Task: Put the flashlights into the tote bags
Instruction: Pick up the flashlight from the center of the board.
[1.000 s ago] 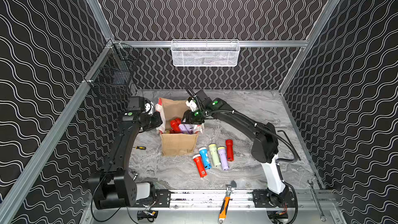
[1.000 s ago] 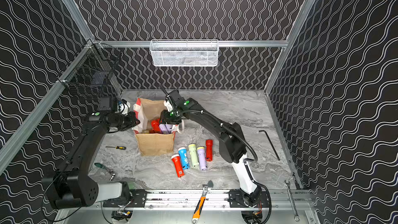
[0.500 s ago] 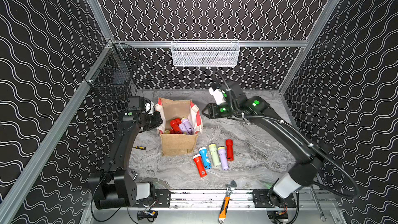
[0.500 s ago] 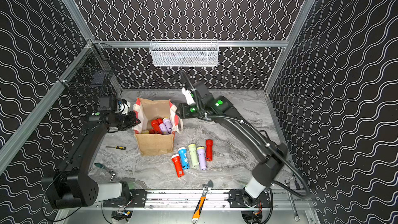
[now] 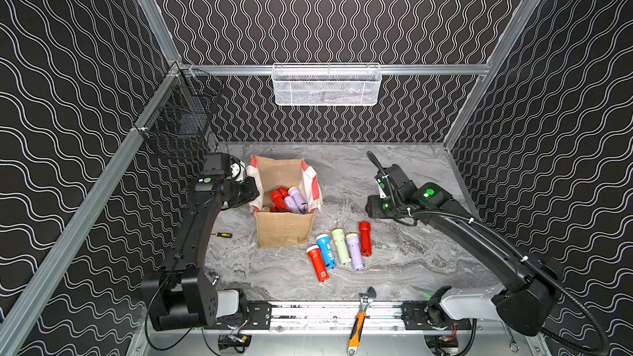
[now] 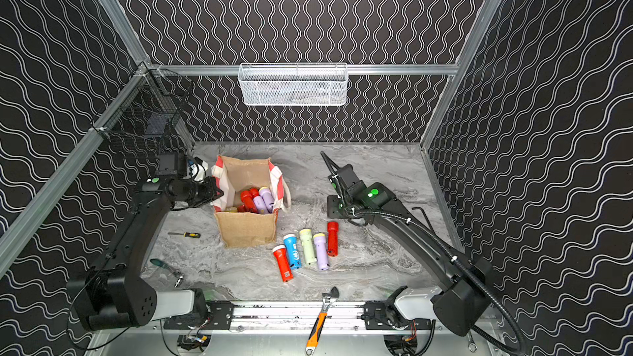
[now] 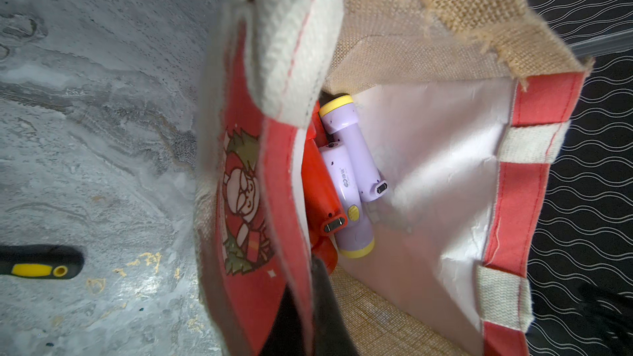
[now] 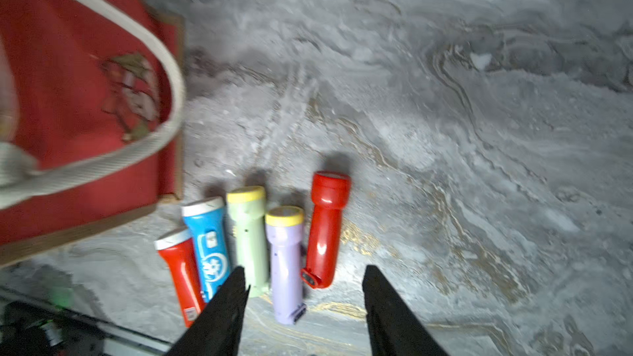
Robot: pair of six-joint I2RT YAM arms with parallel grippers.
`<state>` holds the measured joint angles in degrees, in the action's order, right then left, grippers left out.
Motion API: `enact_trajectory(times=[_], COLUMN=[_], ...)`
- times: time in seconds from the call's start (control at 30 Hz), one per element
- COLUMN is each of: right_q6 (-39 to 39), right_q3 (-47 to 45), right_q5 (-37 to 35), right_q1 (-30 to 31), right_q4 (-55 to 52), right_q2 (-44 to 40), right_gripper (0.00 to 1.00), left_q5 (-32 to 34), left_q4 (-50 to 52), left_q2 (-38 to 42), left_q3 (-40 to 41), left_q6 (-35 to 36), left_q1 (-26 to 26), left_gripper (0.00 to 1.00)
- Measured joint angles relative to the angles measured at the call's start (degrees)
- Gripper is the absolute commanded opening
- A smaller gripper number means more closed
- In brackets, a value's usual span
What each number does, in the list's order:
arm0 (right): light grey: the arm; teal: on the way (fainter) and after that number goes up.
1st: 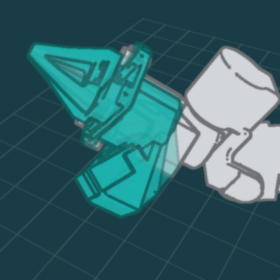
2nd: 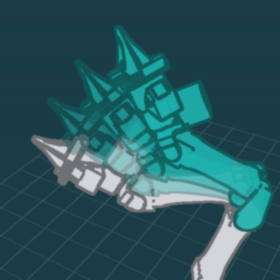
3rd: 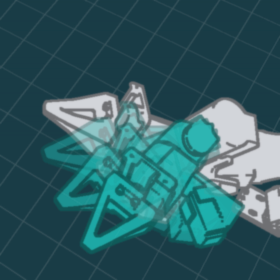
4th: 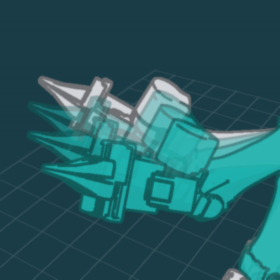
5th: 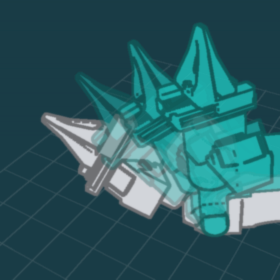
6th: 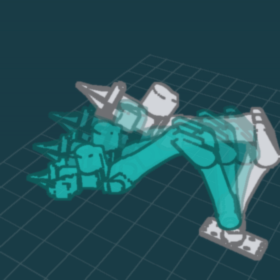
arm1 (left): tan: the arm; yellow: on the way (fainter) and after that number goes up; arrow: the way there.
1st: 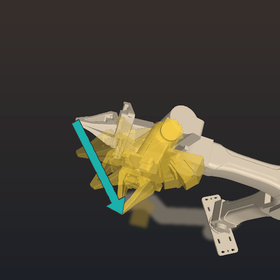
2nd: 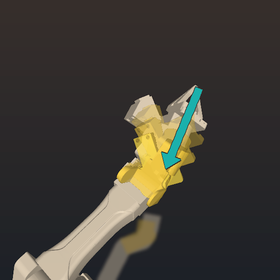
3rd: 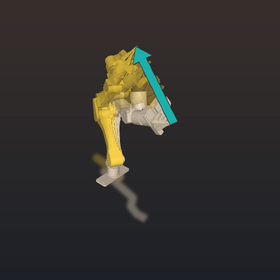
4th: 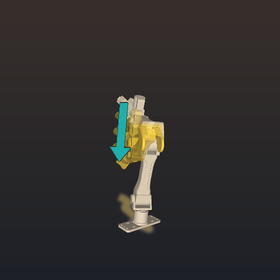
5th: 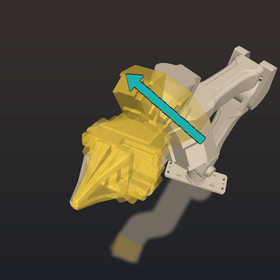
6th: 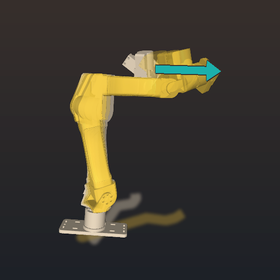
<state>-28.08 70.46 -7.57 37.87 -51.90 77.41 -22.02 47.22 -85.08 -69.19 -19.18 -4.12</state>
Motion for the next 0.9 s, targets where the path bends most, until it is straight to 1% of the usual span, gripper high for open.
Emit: enact_trajectory(times=[0.13,0.3,0.4,0.6,0.9], right_q6=[-1.5,-3.1,-4.0,-4.4,-5.7], right_q3=[-5.6,-10.6,-11.9,-12.2,-14.9], right_q5=[-0.3,3.9,5.5,5.5,5.1], right_q1=[0.0,-0.1,-0.1,-0.1,-0.1], right_q4=[0.6,5.1,7.4,8.7,10.8], right_q2=[1.7,3.1,4.1,5.8,4.0], right_gripper=[0.62,0.62,0.62,0.62,0.63], left_q5=[0.2,0.2,0.4,0.6,0.6], left_q4=[0.0,0.0,0.0,0.0,0.1], left_q2=[0.0,-0.2,-0.3,-0.2,-1.1], left_q3=[0.0,0.0,0.0,0.0,-0.2], left_q6=[0.0,0.0,0.0,0.0,0.0], left_q1=[0.0,0.0,0.0,0.0,0.0], left_gripper=[0.03,0.03,0.03,0.03,0.03])
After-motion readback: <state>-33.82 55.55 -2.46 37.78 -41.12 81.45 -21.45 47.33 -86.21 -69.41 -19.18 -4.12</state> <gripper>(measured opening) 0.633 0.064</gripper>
